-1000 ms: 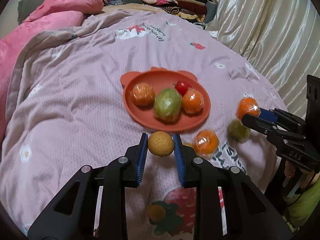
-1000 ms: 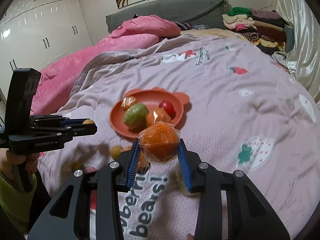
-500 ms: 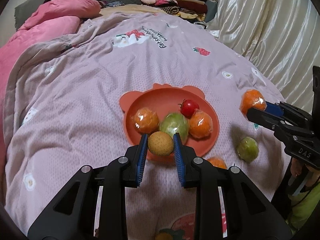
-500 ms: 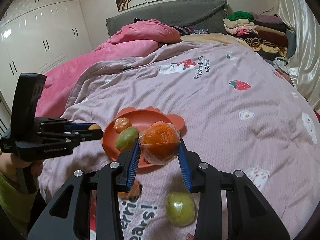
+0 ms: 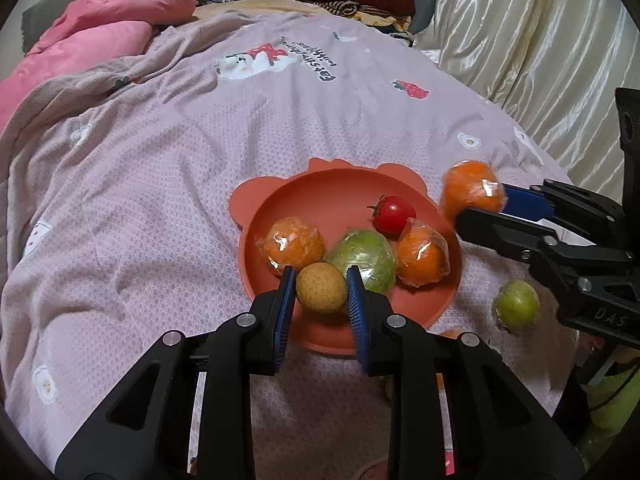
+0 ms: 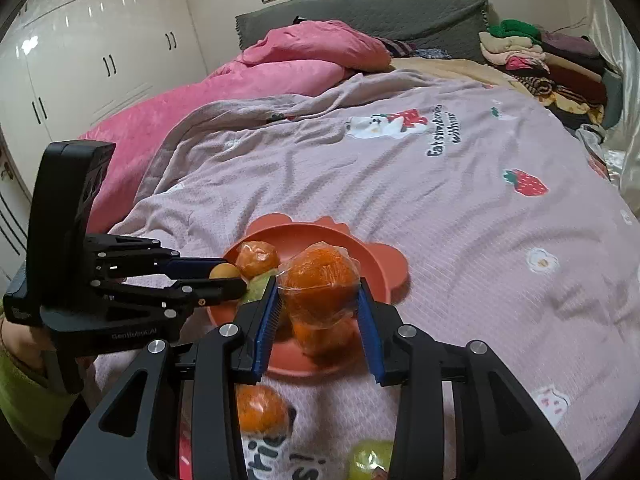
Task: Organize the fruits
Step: 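Carry the brown fruit and wrapped orange over the orange plate with both tools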
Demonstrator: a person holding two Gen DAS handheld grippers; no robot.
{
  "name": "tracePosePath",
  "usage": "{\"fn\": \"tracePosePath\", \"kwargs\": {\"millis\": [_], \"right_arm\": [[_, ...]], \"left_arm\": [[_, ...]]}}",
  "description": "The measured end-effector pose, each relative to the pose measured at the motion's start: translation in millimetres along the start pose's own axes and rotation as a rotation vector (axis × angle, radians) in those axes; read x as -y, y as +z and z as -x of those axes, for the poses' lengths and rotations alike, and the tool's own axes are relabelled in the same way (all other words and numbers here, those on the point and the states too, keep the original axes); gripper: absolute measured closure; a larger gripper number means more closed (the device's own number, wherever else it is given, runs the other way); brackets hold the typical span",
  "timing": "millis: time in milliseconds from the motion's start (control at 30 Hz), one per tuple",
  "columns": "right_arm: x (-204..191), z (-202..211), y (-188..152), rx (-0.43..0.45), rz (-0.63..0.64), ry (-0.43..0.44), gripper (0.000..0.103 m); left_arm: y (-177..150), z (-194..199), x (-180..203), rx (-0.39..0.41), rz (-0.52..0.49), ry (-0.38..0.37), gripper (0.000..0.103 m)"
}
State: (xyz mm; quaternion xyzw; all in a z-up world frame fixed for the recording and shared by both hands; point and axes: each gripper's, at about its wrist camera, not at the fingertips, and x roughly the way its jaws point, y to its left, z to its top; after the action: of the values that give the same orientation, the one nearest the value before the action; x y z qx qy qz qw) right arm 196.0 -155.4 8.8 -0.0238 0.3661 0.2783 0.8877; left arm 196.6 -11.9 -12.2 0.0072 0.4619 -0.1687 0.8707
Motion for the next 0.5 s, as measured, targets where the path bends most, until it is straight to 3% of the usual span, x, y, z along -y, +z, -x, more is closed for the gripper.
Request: {"fn": "tracePosePath", "kwargs": {"millis": [500], "right_arm": [[-0.7,-42.7,13.4,-0.077,0.051,0.012,0.067]], "left_arm": [[1.0,-0.4,-9.0,0.002,0.021,-0.007,0.084]]}}
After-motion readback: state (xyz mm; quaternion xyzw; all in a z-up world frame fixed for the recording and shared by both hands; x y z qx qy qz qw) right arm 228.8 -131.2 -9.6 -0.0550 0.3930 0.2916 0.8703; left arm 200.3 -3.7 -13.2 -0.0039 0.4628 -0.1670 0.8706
